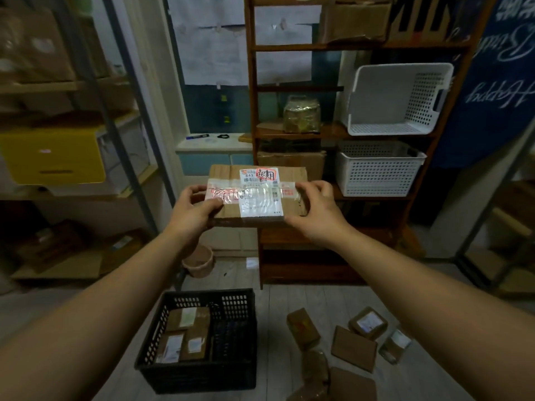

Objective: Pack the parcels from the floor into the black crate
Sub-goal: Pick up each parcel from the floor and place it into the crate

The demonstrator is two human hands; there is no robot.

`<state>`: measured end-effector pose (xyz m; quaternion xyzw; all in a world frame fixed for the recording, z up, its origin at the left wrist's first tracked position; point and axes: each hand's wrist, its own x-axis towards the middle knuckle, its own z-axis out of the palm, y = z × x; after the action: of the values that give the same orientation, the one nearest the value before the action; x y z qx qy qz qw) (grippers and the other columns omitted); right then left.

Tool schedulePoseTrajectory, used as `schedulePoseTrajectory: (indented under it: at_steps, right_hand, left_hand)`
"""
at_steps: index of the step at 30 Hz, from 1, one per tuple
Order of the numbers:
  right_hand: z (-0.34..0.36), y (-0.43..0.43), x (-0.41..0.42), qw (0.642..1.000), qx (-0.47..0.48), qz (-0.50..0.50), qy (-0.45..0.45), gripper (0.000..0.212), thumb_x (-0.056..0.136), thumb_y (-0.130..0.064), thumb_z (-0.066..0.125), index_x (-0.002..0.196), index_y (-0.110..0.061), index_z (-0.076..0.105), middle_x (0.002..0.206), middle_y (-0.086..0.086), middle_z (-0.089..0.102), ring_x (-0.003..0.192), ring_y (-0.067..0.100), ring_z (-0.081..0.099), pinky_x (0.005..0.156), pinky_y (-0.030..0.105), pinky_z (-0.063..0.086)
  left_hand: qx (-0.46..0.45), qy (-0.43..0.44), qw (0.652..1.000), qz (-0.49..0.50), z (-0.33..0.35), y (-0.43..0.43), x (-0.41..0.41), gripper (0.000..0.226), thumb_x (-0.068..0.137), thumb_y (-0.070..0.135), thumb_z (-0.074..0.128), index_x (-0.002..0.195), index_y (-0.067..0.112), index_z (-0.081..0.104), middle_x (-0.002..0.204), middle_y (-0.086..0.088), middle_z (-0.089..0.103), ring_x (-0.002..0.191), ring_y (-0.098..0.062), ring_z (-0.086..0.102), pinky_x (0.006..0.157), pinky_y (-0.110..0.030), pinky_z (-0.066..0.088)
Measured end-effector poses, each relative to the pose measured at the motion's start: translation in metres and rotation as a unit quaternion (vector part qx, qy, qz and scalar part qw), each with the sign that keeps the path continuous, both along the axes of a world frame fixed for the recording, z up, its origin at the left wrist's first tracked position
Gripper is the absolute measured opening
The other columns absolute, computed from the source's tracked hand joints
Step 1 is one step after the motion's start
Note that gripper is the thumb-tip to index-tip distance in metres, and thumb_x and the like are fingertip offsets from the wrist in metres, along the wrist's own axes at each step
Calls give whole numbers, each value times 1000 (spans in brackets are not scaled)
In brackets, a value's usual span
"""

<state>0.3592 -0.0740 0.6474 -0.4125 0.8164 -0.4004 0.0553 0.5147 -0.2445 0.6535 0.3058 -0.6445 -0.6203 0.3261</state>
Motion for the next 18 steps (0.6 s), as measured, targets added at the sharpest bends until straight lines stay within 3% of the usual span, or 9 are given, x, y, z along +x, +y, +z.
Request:
schedulePoseTrajectory:
  at_steps: [3,6,9,13,18]
  right_hand:
    - [3,-23,-1,979,149,30,135,95,77,-51,70,150,-33,12,159,-1,-6,147,27,-1,118,44,13]
    - [2,-51,-6,939,237,66,242,104,74,-64,65,150,-38,-2,160,5,-12,146,28,-13,118,47,-1]
    - [-7,-85,-12,917,261,126,275,107,73,-67,62,150,-38,-6,160,9,-9,147,28,-8,118,45,-1]
    - [-22,-137,-18,912,238,175,283,102,73,-67,62,150,-38,1,156,11,7,142,30,11,116,41,14]
    - [-52,-199,-27,924,201,183,268,101,69,-72,59,150,-36,10,149,11,21,136,29,23,111,42,22]
  left_hand:
    - [-6,-15,1000,-13,0,-26,4,37,88,11,59,121,21,46,120,-5,56,97,-22,64,82,-39,56]
    - [-16,-46,998,-29,-5,-52,3,34,88,9,60,118,22,48,117,-4,57,97,-22,64,83,-41,56]
    - [-32,-69,997,-34,-9,-81,2,33,88,8,60,115,23,51,112,-2,60,93,-18,65,75,-32,55]
    - [-44,-101,994,-4,-18,-124,-1,34,90,13,58,122,24,53,102,5,63,86,-12,66,63,-22,52]
    - [45,-128,990,42,-43,-166,-13,26,93,25,55,118,28,48,99,0,64,87,-20,64,73,-37,53]
